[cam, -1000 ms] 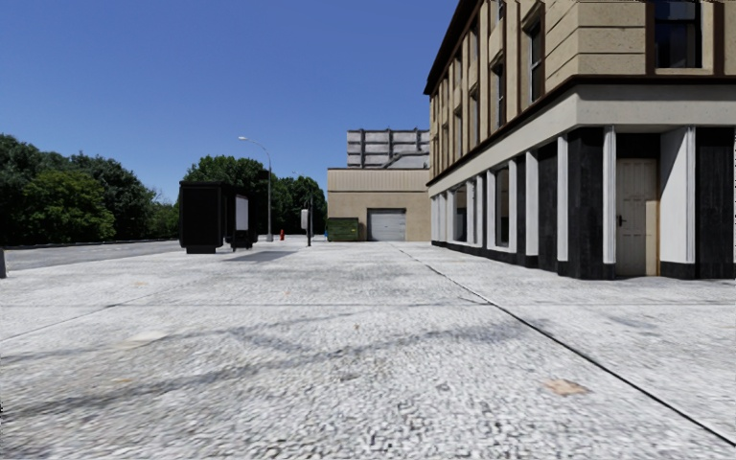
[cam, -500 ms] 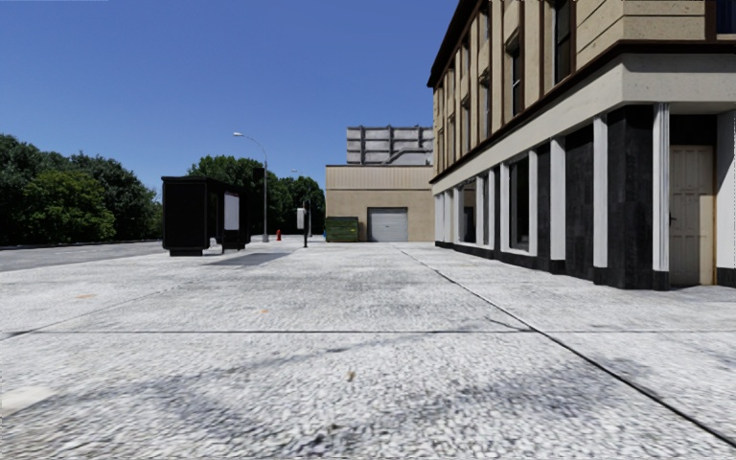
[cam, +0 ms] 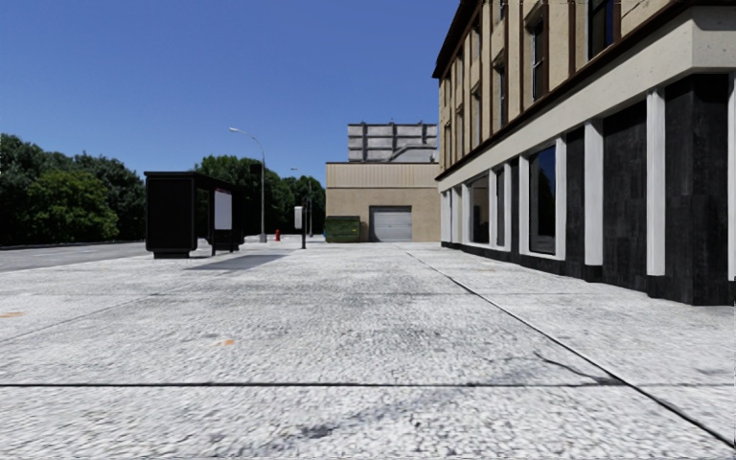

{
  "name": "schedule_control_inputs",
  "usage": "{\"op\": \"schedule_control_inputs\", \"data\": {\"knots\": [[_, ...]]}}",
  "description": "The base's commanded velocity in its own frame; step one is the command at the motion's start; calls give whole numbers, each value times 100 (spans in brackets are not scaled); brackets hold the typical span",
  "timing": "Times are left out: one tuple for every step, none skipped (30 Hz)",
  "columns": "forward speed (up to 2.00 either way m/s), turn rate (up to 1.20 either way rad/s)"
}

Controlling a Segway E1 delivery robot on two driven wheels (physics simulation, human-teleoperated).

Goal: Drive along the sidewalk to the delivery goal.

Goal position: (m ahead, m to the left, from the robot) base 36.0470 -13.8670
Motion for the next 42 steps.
{"op": "schedule_control_inputs", "data": {"knots": [[200,0],[200,0],[200,0],[200,0],[200,0],[200,0],[200,0],[200,0],[200,0],[200,0],[200,0],[200,0],[200,0],[200,0],[200,0],[200,0],[200,0],[200,0],[200,0],[200,0],[200,0],[200,0],[200,0],[200,0],[200,0],[200,0],[200,0],[200,0],[200,0],[200,0],[200,0],[200,0],[200,0],[200,0],[200,0],[200,0],[200,0],[200,0],[200,0],[200,0],[200,0],[200,0]]}}
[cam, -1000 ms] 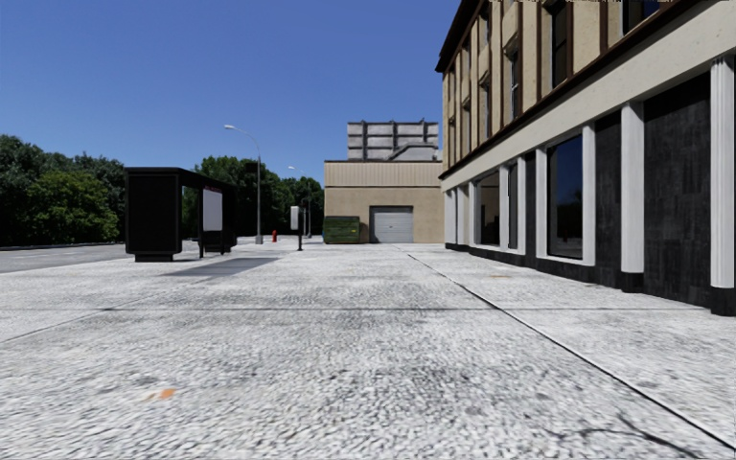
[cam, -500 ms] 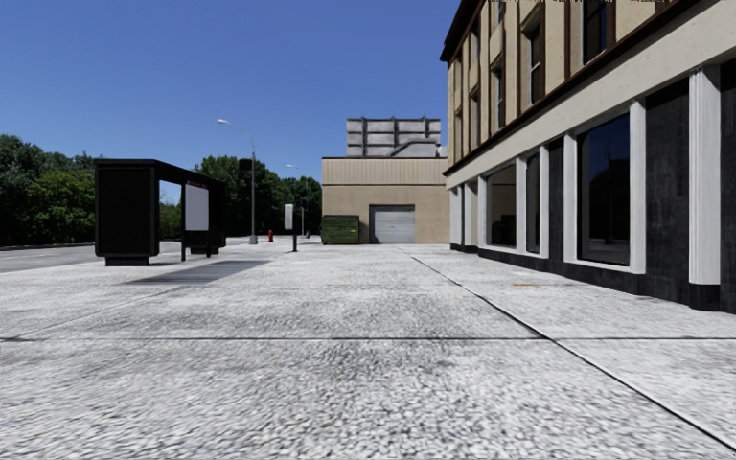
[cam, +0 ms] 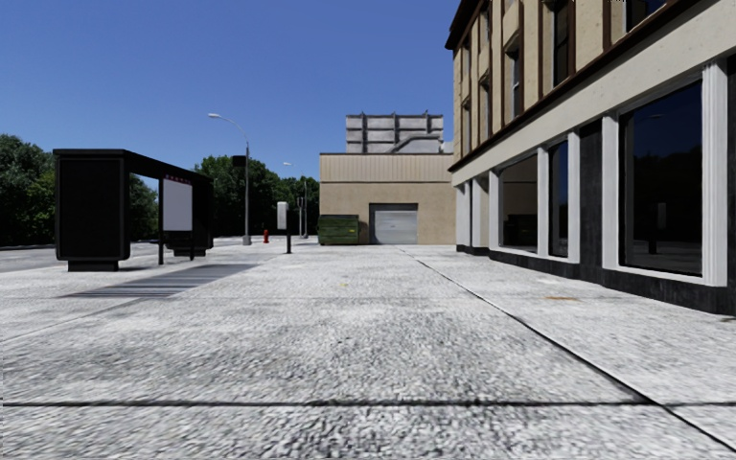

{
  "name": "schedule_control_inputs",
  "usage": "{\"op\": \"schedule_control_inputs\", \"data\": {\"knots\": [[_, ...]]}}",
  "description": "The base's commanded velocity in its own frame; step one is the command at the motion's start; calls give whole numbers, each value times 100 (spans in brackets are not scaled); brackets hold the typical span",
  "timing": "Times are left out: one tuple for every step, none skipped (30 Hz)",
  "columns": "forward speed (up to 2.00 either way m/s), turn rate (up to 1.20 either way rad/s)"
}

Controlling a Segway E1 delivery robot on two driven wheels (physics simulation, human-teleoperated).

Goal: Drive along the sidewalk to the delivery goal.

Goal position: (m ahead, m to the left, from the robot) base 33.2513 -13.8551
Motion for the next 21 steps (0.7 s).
{"op": "schedule_control_inputs", "data": {"knots": [[200,0],[200,0],[200,0],[200,0],[200,0],[200,0],[200,6],[200,6],[200,22],[200,49],[200,70],[200,84],[200,92],[200,92],[200,93],[200,94],[200,94],[200,94],[200,91],[200,91],[200,77]]}}
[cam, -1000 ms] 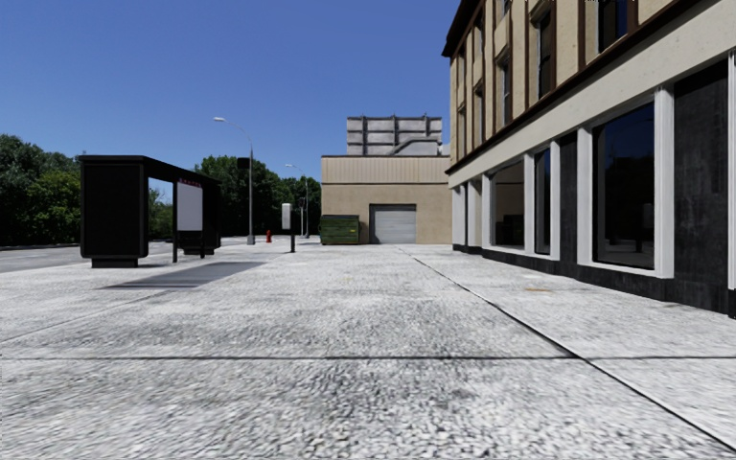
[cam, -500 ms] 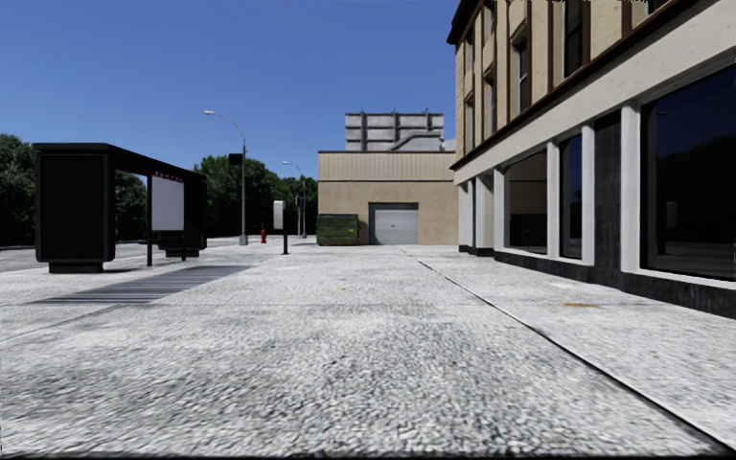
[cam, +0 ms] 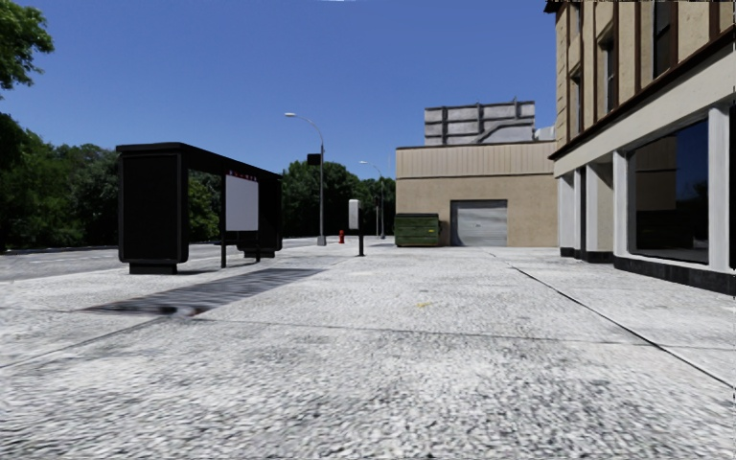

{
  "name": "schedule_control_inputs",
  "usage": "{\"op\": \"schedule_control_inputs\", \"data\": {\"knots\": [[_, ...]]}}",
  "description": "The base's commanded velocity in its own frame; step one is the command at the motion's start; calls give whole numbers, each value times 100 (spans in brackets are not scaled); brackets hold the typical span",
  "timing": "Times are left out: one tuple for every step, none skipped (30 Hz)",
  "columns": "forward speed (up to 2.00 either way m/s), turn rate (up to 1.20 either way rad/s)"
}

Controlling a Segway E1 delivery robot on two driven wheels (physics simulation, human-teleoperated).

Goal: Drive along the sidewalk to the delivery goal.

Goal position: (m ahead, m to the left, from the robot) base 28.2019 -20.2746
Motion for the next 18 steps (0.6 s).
{"op": "schedule_control_inputs", "data": {"knots": [[200,68],[200,43],[200,28],[200,24],[200,24],[200,23],[200,11],[200,2],[200,0],[200,0],[200,0],[200,0],[200,0],[200,0],[200,0],[200,0],[200,0],[200,0]]}}
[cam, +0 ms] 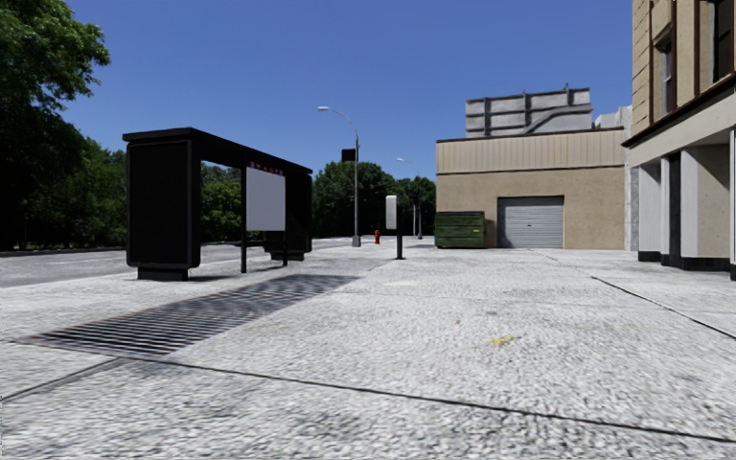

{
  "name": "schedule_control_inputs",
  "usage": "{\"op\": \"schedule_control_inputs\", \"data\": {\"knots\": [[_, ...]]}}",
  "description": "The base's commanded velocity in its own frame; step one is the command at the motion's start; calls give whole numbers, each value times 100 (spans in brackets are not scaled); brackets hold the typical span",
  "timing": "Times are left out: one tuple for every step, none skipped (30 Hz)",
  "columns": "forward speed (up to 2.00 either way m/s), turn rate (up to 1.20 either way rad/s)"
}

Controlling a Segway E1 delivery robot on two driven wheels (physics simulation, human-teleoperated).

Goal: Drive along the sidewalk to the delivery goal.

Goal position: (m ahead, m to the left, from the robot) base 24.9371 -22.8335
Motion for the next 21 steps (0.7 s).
{"op": "schedule_control_inputs", "data": {"knots": [[200,0],[200,6],[200,6],[200,23],[200,68],[200,88],[200,88],[200,93],[200,89],[200,38],[200,13],[200,13],[200,4],[200,0],[200,0],[200,0],[200,0],[200,0],[200,0],[200,0],[200,0]]}}
